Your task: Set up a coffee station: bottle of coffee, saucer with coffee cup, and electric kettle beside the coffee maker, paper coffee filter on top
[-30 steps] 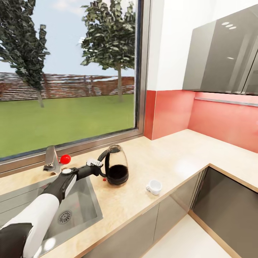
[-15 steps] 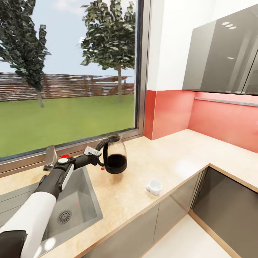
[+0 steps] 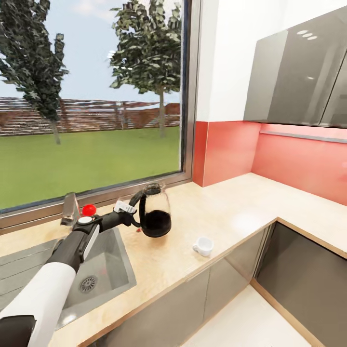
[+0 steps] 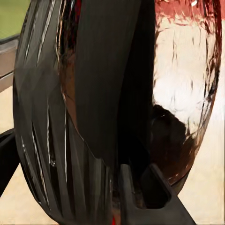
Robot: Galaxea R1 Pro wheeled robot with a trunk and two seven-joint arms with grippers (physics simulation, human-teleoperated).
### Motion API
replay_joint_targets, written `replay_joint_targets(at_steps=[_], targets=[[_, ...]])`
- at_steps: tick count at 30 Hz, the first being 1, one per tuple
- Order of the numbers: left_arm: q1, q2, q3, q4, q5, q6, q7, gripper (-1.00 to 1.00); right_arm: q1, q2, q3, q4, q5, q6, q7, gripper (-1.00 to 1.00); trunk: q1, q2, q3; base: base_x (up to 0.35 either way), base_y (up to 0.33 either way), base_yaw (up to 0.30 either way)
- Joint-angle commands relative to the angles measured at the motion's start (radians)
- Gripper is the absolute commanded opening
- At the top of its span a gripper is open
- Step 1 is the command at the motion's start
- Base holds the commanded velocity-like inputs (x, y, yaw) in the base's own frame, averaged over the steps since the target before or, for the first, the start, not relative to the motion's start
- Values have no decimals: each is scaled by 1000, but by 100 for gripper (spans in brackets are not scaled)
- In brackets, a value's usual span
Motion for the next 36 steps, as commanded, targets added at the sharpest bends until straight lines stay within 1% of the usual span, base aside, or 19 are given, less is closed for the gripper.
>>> replay_joint_targets(at_steps=[1, 11, 13, 28, 36], targets=[[0, 0, 2, -2, -1, 5, -5, -100, 0, 0, -9, 1, 9, -3, 3, 100, 0, -1, 0, -303, -125, 233], [0, -4, 2, -5, -1, 4, -5, -100, 0, 0, -8, 2, 9, -4, 3, 100, 0, -1, 0, -303, -126, 271], [0, -5, 3, -19, -1, 7, -5, -100, 0, 0, -8, 2, 9, -4, 3, 100, 0, -1, 1, -291, -158, 278], [0, -4, 5, -33, 1, 10, -5, -100, 0, 0, -8, 2, 9, -3, 3, 100, 0, -1, 5, -284, -162, 278], [0, 0, 6, -40, 4, 12, -5, -100, 0, 0, -7, 2, 9, -3, 3, 100, 0, -1, 5, -300, -98, 278]])
